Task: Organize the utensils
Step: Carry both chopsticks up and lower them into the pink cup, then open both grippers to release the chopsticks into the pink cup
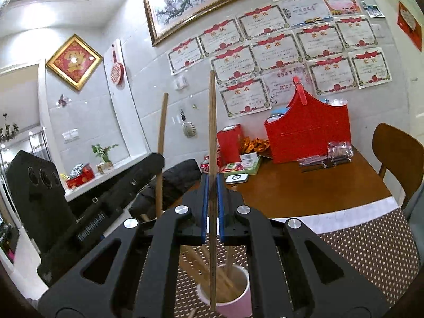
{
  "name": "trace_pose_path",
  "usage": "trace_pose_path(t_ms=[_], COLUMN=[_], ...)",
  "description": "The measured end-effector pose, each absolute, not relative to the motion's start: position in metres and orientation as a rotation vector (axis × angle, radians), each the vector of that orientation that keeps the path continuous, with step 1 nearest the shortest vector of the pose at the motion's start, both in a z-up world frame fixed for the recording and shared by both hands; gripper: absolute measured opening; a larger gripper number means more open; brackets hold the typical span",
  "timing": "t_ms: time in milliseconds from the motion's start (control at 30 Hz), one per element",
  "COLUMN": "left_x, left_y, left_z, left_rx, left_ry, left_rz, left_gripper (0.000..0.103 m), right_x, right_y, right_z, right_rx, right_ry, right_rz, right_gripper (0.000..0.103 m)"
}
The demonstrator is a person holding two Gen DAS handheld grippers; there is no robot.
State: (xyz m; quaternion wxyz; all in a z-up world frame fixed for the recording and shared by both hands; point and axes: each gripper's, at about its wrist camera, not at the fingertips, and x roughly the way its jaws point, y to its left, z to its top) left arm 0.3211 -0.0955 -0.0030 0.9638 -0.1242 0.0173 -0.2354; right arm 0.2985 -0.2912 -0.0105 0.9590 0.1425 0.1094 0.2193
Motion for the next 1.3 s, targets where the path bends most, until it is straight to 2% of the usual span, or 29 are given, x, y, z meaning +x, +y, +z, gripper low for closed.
trace_pose_path(t_ms=[233, 667, 1300], left_x=[0.345, 0.348, 0.335], left_y=[-0.102, -0.107, -0.102], left_z=[-0.038, -0.065, -0.067], left_rx=[-0.265, -0.272, -0.247], left_ry=[0.082, 0.113, 0.105], left_rz=[-0.432, -0.394, -0.412], left_gripper=[0.005, 0.005, 0.006], right_x=[0.329, 0.339, 0.333], right_y=[-0.289, -0.278, -0.28], right_z=[-0.033, -0.058, -0.071], right_rx=[0.273, 0.216, 0.21], right_ry=[0.247, 0.301, 0.362], right_rz=[0.441, 0.453, 0.461], right_gripper=[0.007, 0.007, 0.007])
